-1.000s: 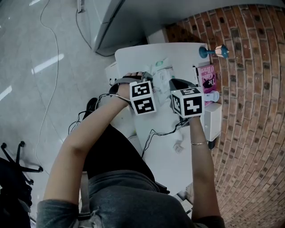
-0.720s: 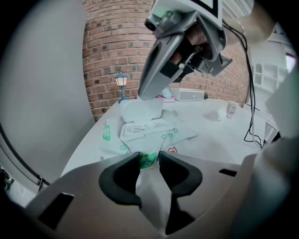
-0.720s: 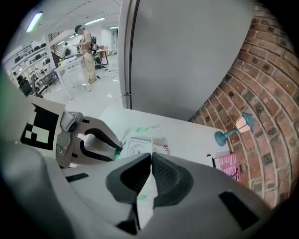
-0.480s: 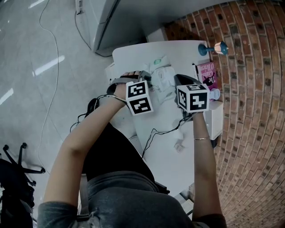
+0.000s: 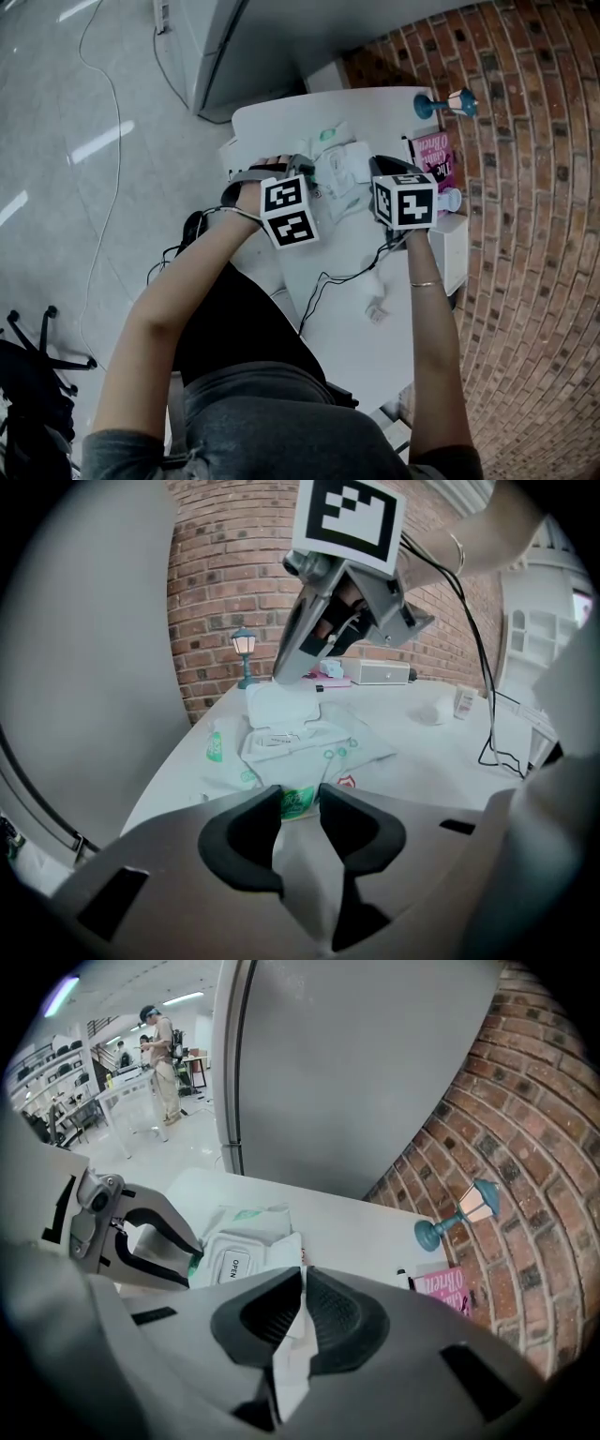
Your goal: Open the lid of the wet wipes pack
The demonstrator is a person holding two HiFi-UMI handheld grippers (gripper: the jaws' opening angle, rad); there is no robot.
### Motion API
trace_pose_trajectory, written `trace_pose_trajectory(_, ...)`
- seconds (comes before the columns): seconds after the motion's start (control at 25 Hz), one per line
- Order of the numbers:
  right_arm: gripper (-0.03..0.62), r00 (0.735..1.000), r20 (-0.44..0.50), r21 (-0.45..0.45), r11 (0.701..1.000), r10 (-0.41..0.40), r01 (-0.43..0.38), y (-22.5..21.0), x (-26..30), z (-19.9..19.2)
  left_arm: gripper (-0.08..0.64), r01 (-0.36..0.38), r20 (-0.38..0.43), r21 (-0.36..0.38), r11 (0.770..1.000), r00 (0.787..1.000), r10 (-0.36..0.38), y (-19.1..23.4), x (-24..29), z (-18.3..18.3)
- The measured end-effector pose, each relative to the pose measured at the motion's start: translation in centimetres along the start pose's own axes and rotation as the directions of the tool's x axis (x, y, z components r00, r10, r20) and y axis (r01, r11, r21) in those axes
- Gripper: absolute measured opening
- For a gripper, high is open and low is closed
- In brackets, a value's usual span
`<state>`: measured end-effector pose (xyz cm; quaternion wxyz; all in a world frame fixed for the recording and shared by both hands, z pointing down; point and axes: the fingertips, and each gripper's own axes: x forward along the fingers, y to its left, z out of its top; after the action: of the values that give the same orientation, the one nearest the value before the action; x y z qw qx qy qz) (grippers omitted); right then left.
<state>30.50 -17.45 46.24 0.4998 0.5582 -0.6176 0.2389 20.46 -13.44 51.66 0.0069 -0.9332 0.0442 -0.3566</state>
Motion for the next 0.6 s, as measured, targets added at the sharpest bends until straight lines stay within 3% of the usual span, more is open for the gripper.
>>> trace_pose_trajectory(0.6,0.034,1.0,0.018,0.097,0.995,-0.001,-0.001,-2.0,1.9,-0.6,0.143,-0.001,0.004,-0.004,1.0,1.0,0.001,-0.1,0.0,0.2)
